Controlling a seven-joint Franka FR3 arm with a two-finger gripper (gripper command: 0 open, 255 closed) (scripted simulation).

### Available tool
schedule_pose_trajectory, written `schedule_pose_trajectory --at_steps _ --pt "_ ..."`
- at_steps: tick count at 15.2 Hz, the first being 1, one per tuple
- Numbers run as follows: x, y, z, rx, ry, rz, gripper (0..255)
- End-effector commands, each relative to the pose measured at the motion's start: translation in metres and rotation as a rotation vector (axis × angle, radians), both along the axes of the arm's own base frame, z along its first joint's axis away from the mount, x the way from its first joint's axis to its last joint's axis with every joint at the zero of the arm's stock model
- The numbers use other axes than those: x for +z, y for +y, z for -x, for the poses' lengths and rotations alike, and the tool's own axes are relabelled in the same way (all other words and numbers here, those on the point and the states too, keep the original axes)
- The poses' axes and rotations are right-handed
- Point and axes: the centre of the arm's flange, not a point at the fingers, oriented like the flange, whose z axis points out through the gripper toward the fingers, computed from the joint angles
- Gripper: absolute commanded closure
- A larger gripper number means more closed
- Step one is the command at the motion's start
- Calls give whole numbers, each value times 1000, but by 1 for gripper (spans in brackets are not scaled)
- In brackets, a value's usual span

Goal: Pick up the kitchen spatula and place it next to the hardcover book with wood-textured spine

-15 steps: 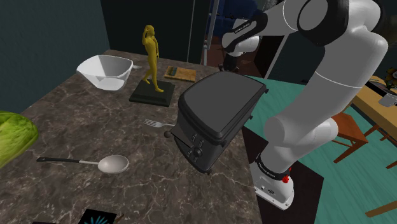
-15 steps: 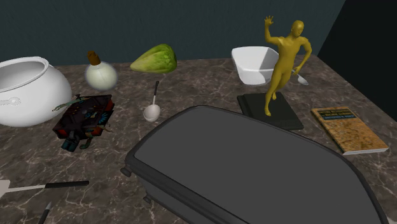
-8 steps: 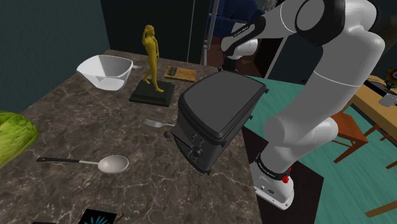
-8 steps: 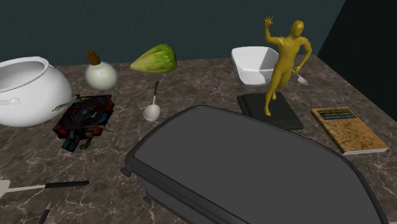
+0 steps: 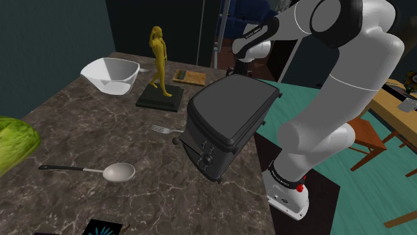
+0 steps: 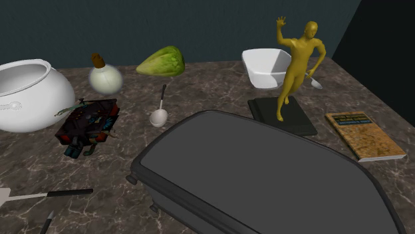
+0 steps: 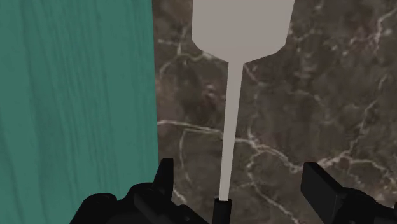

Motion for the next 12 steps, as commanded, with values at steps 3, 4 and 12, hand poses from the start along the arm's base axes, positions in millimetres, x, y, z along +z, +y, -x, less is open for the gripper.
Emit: schedule_pose_trajectory --at_steps 3,4,12 --pt "26 1 1 0 0 0 0" --pt "39 2 2 0 0 0 0" --pt "50 3 2 0 0 0 0"
